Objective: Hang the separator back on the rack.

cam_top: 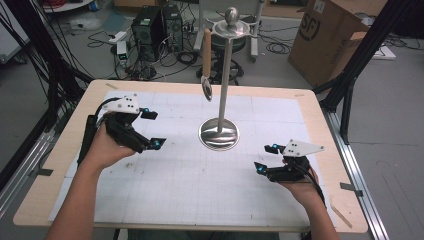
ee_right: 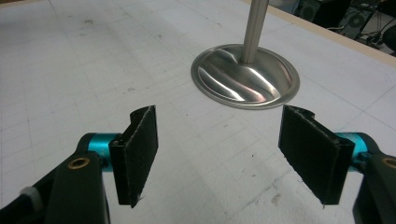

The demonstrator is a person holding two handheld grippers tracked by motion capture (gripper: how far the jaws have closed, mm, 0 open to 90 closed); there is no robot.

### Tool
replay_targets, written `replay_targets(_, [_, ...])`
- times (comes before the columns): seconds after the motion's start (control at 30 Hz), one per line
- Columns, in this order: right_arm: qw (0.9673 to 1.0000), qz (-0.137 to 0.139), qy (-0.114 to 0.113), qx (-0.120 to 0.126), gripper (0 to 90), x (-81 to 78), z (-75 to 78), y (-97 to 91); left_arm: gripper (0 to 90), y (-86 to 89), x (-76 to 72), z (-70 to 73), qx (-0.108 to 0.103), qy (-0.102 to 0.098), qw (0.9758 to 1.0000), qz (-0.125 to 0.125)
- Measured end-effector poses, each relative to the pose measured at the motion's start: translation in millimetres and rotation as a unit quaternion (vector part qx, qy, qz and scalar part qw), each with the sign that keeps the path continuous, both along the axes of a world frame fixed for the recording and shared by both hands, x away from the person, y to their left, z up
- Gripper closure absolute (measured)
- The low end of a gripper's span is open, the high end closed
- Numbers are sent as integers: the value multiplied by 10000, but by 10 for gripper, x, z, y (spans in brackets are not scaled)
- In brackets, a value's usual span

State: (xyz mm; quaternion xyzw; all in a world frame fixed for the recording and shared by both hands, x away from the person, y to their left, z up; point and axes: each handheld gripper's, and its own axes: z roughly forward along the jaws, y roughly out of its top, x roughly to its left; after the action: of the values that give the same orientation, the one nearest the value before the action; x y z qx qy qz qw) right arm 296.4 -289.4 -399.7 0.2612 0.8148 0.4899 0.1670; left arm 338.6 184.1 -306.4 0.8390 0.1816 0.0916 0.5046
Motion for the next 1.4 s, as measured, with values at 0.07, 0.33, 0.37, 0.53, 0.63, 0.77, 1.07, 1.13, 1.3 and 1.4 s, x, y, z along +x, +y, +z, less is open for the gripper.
replay_targets(0.07, [10000, 16, 0, -13, 280, 5, -9, -1, 42, 24, -62, -52, -81, 17, 10000, -2])
replay_targets(0.33, [10000, -38, 16, -14, 280, 14, -22, -31, 17, 59, -201, -356, -309, 149, 9994, 85])
replay_targets(0.37, [10000, -48, 28, -41, 280, 13, -25, -33, 16, 63, -188, -377, -214, 191, 9995, 132])
replay_targets(0.53, [9999, -45, 81, -39, 280, 14, -49, -33, 16, 118, -181, -483, -149, 213, 9993, 254])
replay_targets(0.63, [9999, -43, 124, -5, 280, 28, -74, -28, 16, 129, -182, -531, -94, 202, 9993, 302])
replay_targets(0.77, [9998, -16, 181, -12, 280, 33, -102, -16, 16, 132, -159, -590, -51, 284, 9991, 316])
replay_targets(1.07, [9998, 16, 176, -105, 279, 44, -117, 6, 16, 99, -177, -601, -47, 208, 9993, 292])
replay_targets(1.13, [9998, 6, 181, -128, 280, 36, -116, 10, 16, 99, -184, -600, -57, 204, 9994, 287])
replay_targets(1.3, [9998, -28, 136, -138, 280, 29, -102, -1, 16, 99, -186, -605, -51, 220, 9994, 275])
replay_targets(1.4, [9998, -12, 153, -138, 280, 34, -106, 2, 16, 103, -184, -606, -40, 224, 9993, 292])
